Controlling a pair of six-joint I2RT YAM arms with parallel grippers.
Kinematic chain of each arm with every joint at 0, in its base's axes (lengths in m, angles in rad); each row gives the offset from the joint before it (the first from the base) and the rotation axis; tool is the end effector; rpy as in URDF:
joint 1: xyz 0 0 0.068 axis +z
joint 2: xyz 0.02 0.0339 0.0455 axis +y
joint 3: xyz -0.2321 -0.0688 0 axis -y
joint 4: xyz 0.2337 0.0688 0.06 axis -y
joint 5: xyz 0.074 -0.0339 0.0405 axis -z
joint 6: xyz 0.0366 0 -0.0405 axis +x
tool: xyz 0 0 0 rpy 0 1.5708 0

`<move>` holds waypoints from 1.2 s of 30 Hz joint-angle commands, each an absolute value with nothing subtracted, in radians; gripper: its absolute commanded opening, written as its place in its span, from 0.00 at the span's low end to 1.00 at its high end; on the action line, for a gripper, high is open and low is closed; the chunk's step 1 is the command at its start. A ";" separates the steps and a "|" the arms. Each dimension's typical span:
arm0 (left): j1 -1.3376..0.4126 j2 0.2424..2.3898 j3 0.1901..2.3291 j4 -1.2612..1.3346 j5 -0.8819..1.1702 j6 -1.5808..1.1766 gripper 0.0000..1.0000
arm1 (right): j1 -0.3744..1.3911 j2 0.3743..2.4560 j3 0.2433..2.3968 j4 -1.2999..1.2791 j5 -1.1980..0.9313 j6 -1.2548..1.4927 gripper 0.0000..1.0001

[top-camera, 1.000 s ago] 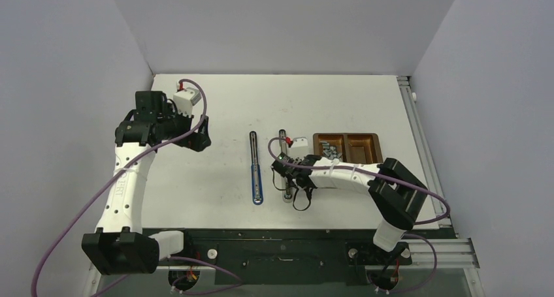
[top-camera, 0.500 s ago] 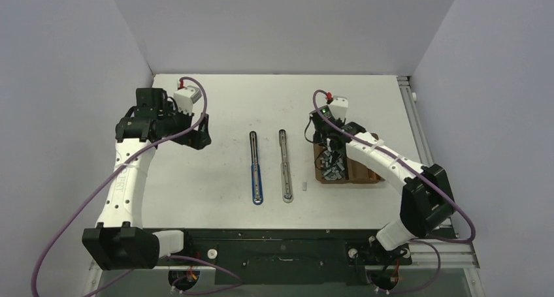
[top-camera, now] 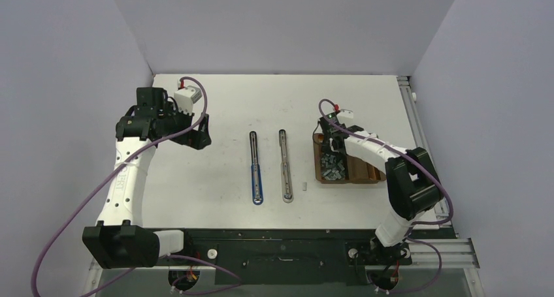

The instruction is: Load the staples into the stapler

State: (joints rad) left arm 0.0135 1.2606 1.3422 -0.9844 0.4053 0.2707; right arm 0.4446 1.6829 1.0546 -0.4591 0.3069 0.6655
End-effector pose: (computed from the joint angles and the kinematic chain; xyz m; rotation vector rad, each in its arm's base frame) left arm 0.2440 -0.0111 0.3289 0.4781 2.3613 -0.3707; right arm 0.2945 0.1280 0.1589 0.3812 2.5472 -0.0040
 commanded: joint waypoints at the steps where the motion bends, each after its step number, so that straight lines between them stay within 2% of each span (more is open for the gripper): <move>1: 0.008 1.265 1.383 -0.982 0.429 0.277 0.96 | 0.448 1.683 1.028 -0.407 0.283 0.666 0.37; 17: 0.009 1.262 1.378 -0.977 0.429 0.273 0.96 | 0.448 1.694 0.965 -0.382 0.275 0.671 0.27; 28: 0.009 1.256 1.375 -0.979 0.427 0.275 0.96 | 0.446 1.668 0.936 -0.377 0.275 0.674 0.16; 30: 0.009 1.256 1.374 -0.978 0.431 0.273 0.96 | 0.446 1.656 0.934 -0.378 0.277 0.673 0.10; 36: 0.008 1.253 1.375 -0.980 0.437 0.270 0.96 | 0.448 1.622 0.943 -0.394 0.288 0.669 0.09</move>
State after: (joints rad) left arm 0.0135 1.2606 1.3422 -0.9848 0.4076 0.2699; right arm 0.4458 1.6772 0.9493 -0.3710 0.2783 0.6662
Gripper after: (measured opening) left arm 0.963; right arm 0.123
